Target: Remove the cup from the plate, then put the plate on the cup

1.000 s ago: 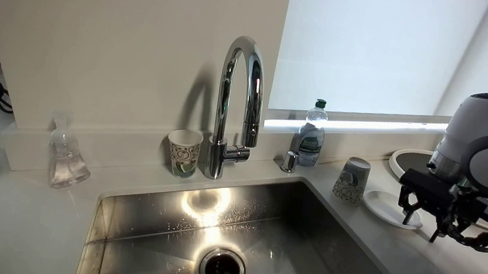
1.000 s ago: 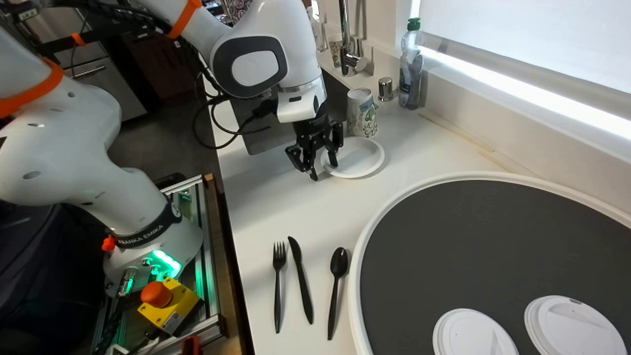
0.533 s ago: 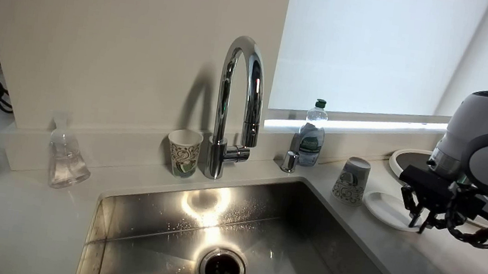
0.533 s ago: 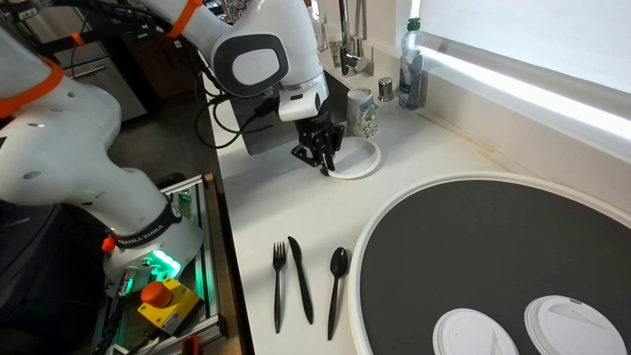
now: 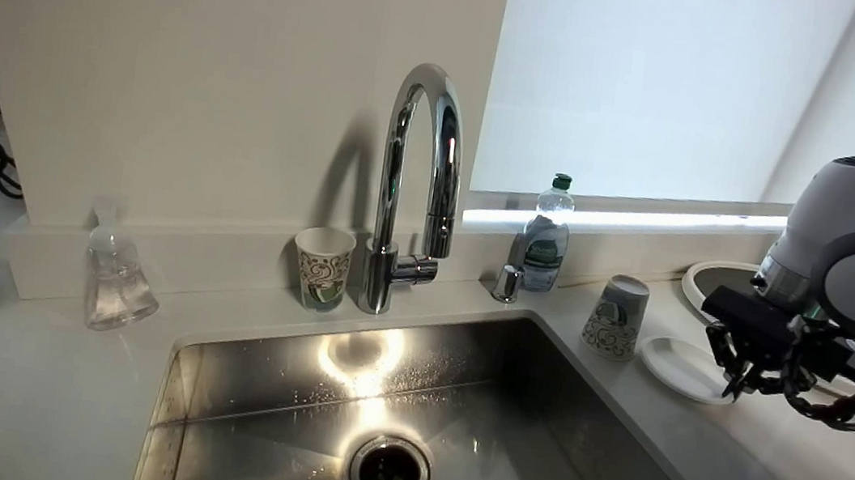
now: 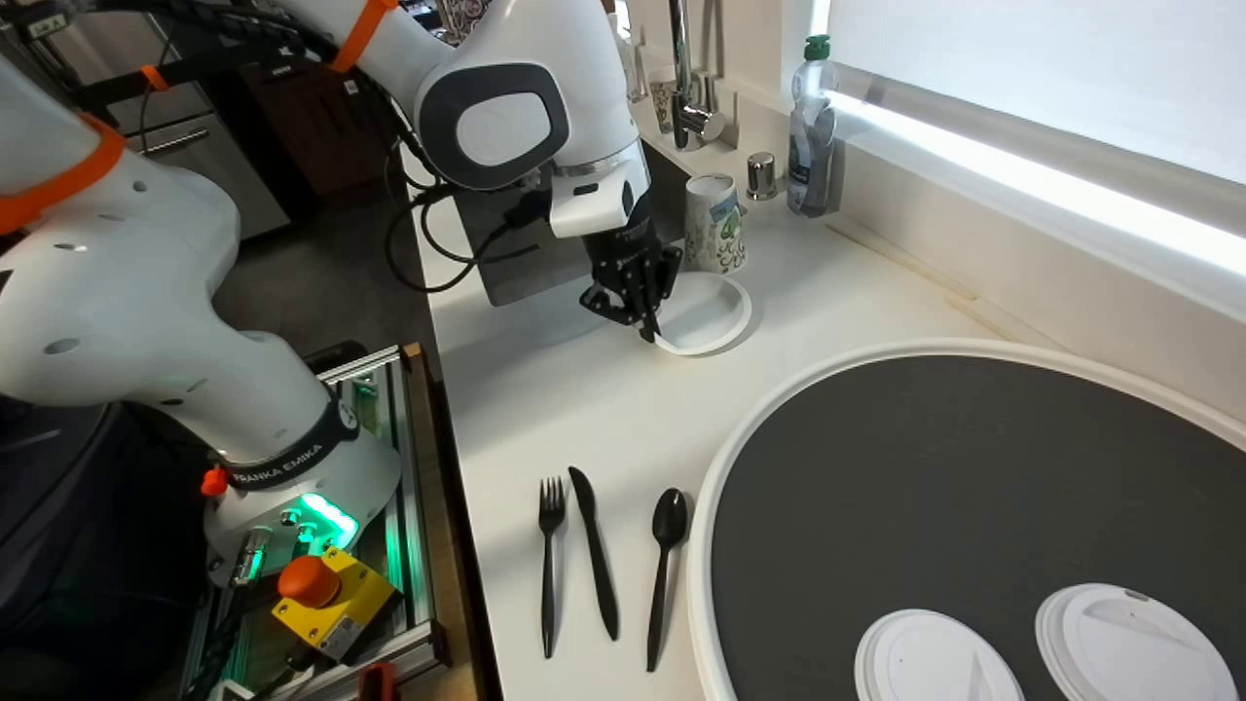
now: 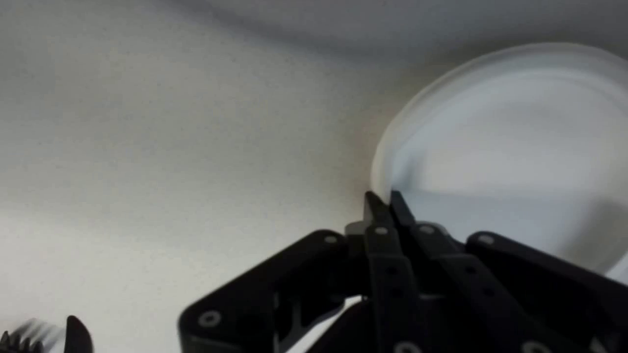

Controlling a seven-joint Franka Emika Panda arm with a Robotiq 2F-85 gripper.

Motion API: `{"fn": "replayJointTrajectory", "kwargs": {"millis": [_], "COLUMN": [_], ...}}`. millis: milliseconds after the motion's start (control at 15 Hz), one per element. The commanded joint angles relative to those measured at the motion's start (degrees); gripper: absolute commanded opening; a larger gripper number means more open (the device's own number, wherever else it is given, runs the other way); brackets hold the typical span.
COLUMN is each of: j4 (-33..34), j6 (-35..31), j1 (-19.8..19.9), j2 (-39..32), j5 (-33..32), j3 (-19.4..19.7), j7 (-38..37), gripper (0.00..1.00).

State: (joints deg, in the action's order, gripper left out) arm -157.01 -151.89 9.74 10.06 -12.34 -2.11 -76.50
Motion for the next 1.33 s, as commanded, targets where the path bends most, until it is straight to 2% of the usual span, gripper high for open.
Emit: {"fn": "replayJointTrajectory", "kwargs": {"millis": [0,667,1267], "j4": [-0.9,-1.2,-1.2], "j6": [-1.1,-0.1,-0.9], "j1": [1.1,5.0,5.3], "j2": [1.3,9.7,15.2], "j5": [-1.4,-2.9,-0.1], "j3": [0.4,-0.4,-1.2], "j7": [-1.6,-1.2,0.1], "gripper": [0.01,0.01,0.01]}}
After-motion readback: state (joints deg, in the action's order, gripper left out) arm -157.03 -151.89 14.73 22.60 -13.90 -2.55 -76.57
